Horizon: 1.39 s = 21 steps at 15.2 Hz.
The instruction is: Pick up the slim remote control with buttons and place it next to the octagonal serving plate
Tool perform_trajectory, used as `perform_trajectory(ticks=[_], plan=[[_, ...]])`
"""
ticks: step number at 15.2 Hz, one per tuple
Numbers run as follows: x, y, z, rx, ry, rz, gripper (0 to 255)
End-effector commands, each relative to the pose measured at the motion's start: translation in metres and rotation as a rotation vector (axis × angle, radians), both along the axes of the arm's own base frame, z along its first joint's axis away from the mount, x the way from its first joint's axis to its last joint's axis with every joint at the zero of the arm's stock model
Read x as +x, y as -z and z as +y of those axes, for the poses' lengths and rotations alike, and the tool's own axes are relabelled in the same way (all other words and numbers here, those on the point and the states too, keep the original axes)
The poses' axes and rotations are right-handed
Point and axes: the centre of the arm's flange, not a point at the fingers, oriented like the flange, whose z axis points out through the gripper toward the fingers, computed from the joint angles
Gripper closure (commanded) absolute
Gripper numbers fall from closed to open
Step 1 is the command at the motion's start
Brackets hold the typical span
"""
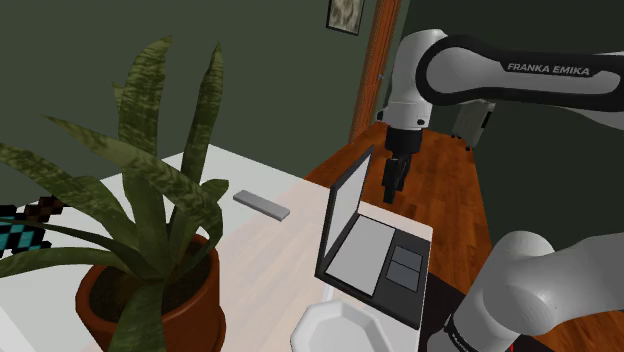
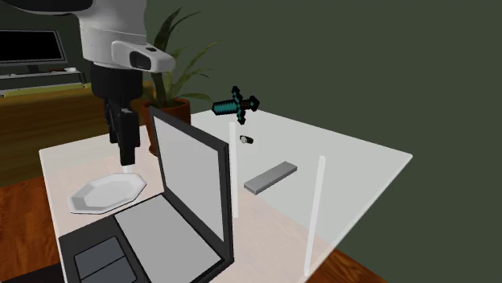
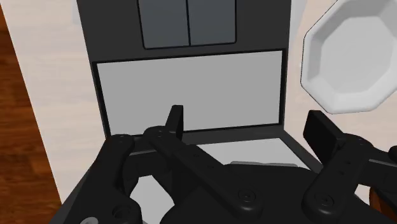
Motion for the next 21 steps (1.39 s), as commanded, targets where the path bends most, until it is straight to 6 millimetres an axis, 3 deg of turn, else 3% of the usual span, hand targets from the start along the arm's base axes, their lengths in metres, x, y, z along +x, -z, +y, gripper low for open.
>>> perform_trajectory(ticks=[1, 21], plan=[[0.0, 0.0, 0.0, 0.0, 0.0, 0.0, 0], [0.221, 0.11, 0.055, -0.048, -0.046, -0.089, 0]])
